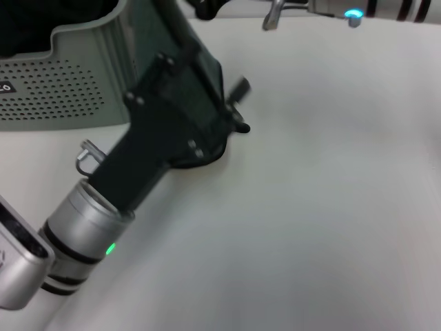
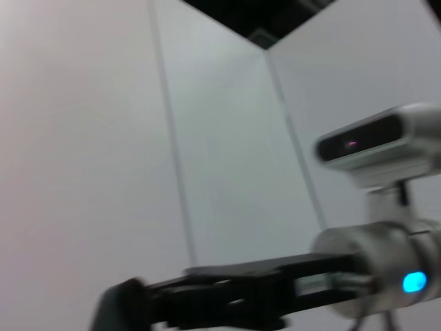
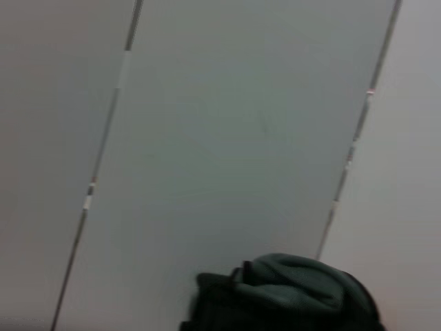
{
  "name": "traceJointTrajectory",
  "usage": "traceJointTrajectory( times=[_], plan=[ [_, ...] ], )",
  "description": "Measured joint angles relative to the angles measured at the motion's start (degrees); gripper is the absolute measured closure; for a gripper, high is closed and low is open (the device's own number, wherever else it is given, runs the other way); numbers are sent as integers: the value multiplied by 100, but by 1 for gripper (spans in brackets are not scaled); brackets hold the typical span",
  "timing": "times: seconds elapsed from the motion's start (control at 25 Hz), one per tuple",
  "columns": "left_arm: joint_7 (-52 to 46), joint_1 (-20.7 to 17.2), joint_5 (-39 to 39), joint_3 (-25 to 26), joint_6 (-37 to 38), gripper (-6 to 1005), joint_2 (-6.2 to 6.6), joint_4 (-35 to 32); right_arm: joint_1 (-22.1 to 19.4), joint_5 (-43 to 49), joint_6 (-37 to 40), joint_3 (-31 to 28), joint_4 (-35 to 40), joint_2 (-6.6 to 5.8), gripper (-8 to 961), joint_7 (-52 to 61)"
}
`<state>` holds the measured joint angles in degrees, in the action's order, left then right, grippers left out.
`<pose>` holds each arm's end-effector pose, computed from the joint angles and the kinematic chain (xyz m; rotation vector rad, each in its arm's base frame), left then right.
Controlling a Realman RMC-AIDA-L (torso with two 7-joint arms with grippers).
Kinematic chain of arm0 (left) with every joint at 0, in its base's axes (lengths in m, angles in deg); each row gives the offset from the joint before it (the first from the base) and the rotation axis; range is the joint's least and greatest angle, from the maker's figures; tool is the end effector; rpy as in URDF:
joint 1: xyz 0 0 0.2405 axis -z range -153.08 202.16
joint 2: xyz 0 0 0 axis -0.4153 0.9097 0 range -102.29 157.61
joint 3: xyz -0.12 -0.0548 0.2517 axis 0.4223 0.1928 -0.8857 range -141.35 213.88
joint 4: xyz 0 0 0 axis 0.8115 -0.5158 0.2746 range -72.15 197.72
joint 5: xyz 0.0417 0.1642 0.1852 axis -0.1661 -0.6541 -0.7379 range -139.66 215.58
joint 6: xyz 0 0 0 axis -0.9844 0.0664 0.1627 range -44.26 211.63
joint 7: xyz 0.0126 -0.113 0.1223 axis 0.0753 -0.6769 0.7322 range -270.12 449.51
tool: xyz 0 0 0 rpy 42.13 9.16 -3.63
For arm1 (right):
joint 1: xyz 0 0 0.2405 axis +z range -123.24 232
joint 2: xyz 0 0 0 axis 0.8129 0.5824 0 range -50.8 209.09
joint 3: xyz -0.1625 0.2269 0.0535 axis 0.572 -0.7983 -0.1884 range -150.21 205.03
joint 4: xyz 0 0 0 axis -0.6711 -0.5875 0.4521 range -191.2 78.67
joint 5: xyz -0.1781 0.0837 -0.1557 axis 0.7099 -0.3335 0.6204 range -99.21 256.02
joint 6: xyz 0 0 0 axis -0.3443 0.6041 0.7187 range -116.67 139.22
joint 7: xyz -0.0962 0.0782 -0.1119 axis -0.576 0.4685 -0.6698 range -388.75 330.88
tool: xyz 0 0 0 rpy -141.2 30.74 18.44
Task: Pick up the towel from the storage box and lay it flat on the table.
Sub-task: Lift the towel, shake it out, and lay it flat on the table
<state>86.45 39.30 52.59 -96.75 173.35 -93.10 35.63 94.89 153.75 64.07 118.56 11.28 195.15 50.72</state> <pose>-0.2335 0.2869 -0.1070 -1.8770 0.0122 -1.2745 0.0018 0.4427 -0.0512 -2.5897 -0.3257 0.8998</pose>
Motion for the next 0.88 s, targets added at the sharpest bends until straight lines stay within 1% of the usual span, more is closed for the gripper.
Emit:
traceJointTrajectory(
  times=[0.12,0.32,0.44,0.72,0.76,0.8,0.88],
  plan=[
    [188,8,806,-282,-184,288,-1,-91,-19,106,-98,192,169,11,942,-19],
    [238,69,1650,-500,-461,287,0,-121,-55,206,-455,395,369,19,942,-17],
    [241,78,1795,-508,-512,287,0,-99,-197,215,-502,412,542,18,942,-23],
    [437,23,2042,-513,-530,287,0,-87,-815,227,-713,389,1248,11,941,-53],
    [477,11,2051,-514,-530,287,0,-87,-815,227,-713,389,1248,11,941,-53],
    [508,0,2053,-514,-530,287,0,-87,-973,227,-725,367,1408,2,941,-54],
    [623,-34,2069,-515,-525,287,0,-88,-1063,227,-728,367,1493,-6,941,-54]
  ],
)
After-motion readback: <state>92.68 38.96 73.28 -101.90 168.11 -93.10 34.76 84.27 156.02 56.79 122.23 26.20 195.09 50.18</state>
